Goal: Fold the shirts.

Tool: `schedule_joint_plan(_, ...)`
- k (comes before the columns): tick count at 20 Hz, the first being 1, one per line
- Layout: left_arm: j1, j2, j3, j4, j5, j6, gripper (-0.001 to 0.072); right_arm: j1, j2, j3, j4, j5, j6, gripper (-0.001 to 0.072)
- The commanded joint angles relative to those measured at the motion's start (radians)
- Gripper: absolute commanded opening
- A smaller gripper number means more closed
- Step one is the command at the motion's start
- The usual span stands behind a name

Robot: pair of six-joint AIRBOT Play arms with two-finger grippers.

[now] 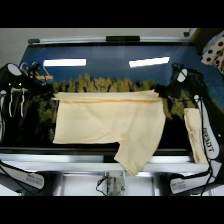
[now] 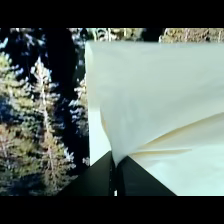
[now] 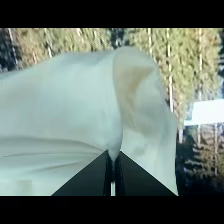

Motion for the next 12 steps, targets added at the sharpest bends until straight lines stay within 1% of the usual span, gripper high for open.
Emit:
schedule_joint_plan(1,0.003,0.021,-0.078,0.039,-0.116,-0.022,0.0031,0.0,0.005,-0.05,0.0,0.162,0.003,0.0066)
schedule_joint_plan(3,0.005,0.021,-0.139,0.04,-0.091,-0.022,0.0032,0.0,0.005,-0.092,0.031,0.148,0.018,0.0067)
schedule_joint_plan(6,0.006,0.022,-0.156,0.039,-0.078,-0.022,0.0032,0.0,0.006,-0.113,0.043,0.164,0.018,0.0067)
schedule_joint_plan(8,0.006,0.024,-0.156,0.04,-0.109,-0.022,0.0031,0.0,0.006,-0.113,0.043,0.201,0.016,0.0067)
schedule_joint_plan(10,0.008,0.038,-0.156,0.04,-0.134,-0.021,0.0031,0.0,0.013,-0.113,0.043,0.239,-0.01,0.0067)
schedule_joint_plan(12,0.008,0.056,-0.156,0.04,-0.15,-0.021,0.0031,0.0,0.027,-0.112,0.04,0.252,-0.02,0.0067)
